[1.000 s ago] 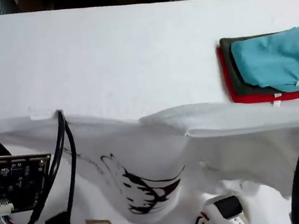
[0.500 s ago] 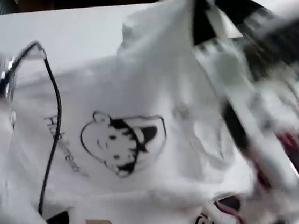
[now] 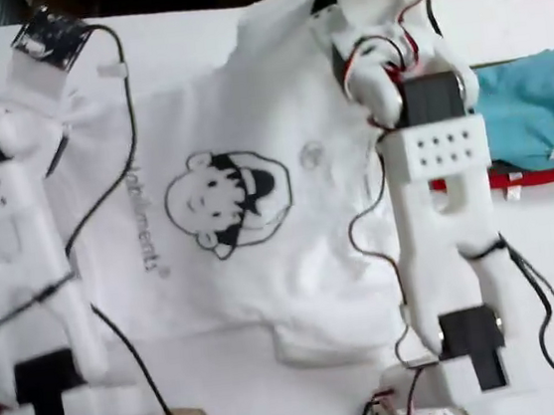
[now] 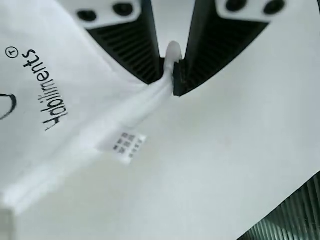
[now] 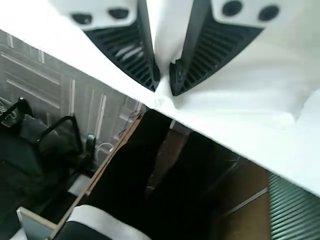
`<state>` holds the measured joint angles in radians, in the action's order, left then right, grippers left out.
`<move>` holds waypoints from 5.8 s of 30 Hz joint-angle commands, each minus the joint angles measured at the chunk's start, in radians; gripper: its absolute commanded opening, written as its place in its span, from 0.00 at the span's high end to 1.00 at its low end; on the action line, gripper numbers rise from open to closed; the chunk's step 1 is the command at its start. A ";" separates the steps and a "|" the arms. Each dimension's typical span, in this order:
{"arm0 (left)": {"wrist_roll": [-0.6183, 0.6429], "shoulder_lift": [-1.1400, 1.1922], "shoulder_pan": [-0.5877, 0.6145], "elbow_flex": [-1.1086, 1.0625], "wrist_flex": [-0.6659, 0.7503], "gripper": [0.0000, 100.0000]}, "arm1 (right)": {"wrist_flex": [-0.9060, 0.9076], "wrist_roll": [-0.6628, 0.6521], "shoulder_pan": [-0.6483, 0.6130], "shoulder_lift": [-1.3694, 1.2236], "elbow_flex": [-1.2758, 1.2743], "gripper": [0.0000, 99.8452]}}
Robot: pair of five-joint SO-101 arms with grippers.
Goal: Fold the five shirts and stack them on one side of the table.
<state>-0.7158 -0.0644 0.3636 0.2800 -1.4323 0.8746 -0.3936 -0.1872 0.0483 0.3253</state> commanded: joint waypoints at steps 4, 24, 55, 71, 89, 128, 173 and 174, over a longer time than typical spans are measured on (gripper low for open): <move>-0.003 0.195 -0.005 0.202 0.021 0.97 | -0.127 -0.008 0.024 -0.094 0.006 0.98; -0.006 0.479 0.006 0.598 -0.196 0.97 | 0.001 -0.005 0.025 -0.390 0.399 0.98; -0.207 0.075 0.023 -0.384 -0.285 0.97 | 0.892 -0.021 0.153 -0.145 0.210 0.98; -0.281 0.071 0.064 -0.521 -0.281 0.97 | 0.427 -0.176 0.171 0.685 -1.088 0.98; -0.313 0.074 0.092 -0.811 0.035 0.97 | 0.337 -0.209 0.174 0.769 -1.386 0.98; -0.018 0.075 -0.057 -0.532 0.114 0.97 | 0.024 -0.046 0.110 0.381 -0.982 0.98; 0.008 0.868 0.230 0.254 -0.043 0.97 | 0.096 0.124 0.105 -0.340 -0.473 0.98; 0.008 0.864 0.229 0.254 -0.044 0.97 | 0.107 0.124 0.096 -0.302 -0.474 0.98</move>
<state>-0.7035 0.8132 0.5309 0.5286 -1.4661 0.9498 -0.2739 -0.1028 -0.3644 -0.1718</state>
